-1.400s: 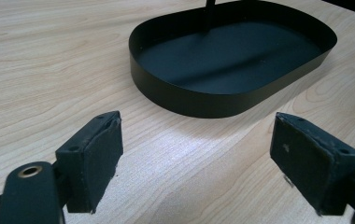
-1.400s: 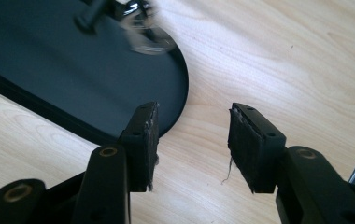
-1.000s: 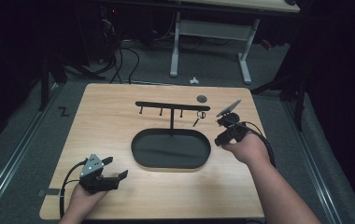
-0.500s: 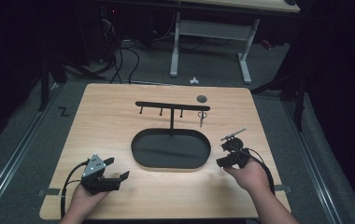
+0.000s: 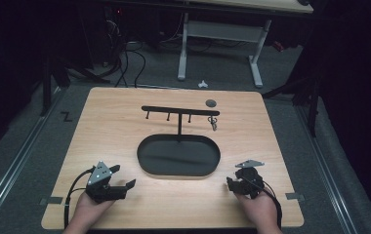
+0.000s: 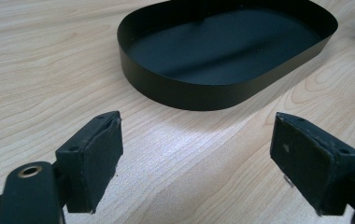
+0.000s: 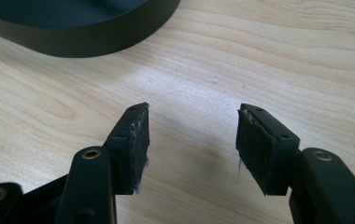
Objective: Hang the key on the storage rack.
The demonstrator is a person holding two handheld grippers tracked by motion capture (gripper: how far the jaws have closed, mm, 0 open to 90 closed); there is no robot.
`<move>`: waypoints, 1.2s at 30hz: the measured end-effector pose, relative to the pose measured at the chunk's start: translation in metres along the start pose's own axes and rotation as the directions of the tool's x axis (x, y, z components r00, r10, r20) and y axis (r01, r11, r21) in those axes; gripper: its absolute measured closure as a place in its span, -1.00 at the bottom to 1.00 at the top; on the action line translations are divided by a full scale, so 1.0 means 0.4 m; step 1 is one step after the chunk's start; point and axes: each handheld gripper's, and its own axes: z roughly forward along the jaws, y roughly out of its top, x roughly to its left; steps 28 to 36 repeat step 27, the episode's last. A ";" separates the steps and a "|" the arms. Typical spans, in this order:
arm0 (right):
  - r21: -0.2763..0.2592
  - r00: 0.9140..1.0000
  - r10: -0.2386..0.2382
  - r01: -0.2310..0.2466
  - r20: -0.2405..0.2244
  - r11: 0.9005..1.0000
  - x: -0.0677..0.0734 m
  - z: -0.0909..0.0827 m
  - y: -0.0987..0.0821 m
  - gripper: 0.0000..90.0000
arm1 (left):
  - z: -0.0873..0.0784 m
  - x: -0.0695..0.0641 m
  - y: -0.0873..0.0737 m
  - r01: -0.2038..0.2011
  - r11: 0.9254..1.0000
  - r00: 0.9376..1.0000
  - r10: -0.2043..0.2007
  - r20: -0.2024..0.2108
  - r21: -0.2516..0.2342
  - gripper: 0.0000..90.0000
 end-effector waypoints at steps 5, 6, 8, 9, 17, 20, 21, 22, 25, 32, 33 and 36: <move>-0.089 1.000 0.016 -0.016 -0.005 0.996 0.018 -0.001 -0.041 -0.07 | 0.004 0.001 -0.001 -0.004 1.000 1.000 0.004 -0.005 0.011 -0.61; -0.104 1.000 0.019 -0.019 -0.007 0.994 0.021 0.001 -0.049 -0.07 | 0.005 0.001 -0.001 -0.004 1.000 1.000 0.004 -0.005 0.014 -0.61; -0.141 1.000 0.025 -0.025 -0.005 0.990 0.027 0.006 -0.065 -0.07 | 0.006 -0.003 -0.001 -0.009 1.000 1.000 0.009 -0.004 0.014 -0.61; -0.157 0.999 0.032 -0.032 -0.001 0.987 0.029 0.008 -0.071 -0.07 | 0.006 -0.006 -0.001 -0.014 1.000 1.000 0.014 -0.005 0.017 -0.61; -0.258 1.000 -0.001 -0.002 -0.013 0.966 0.026 -0.009 -0.083 -0.14 | 0.014 -0.024 -0.006 -0.005 1.000 1.000 0.006 -0.021 0.027 -0.62; -0.253 0.999 0.010 -0.018 -0.036 0.967 0.018 -0.003 -0.094 -0.14 | 0.014 -0.025 -0.007 0.004 1.000 1.000 -0.003 -0.027 0.025 -0.62; -0.254 0.999 0.009 -0.019 -0.039 0.967 0.017 -0.003 -0.095 -0.14 | 0.014 -0.025 -0.007 0.005 1.000 1.000 -0.004 -0.029 0.028 -0.62; -0.257 0.999 0.013 -0.023 -0.042 0.966 0.014 -0.003 -0.095 -0.15 | 0.016 -0.026 -0.007 0.007 1.000 0.999 -0.006 -0.031 0.026 -0.62; -0.262 0.999 0.023 -0.035 -0.049 0.964 0.011 -0.004 -0.094 -0.15 | 0.018 -0.025 -0.009 0.009 1.000 0.999 -0.009 -0.032 0.028 -0.62; -0.262 0.999 0.023 -0.035 -0.048 0.964 0.011 -0.004 -0.094 -0.15 | 0.018 -0.025 -0.009 0.008 1.000 0.999 -0.007 -0.032 0.029 -0.62; -0.262 0.999 0.023 -0.035 -0.048 0.964 0.011 -0.004 -0.094 -0.15 | 0.018 -0.025 -0.009 0.008 1.000 0.999 -0.007 -0.032 0.029 -0.62; -0.262 0.999 0.023 -0.035 -0.048 0.964 0.011 -0.004 -0.094 -0.15 | 0.018 -0.025 -0.009 0.008 1.000 0.999 -0.007 -0.032 0.029 -0.62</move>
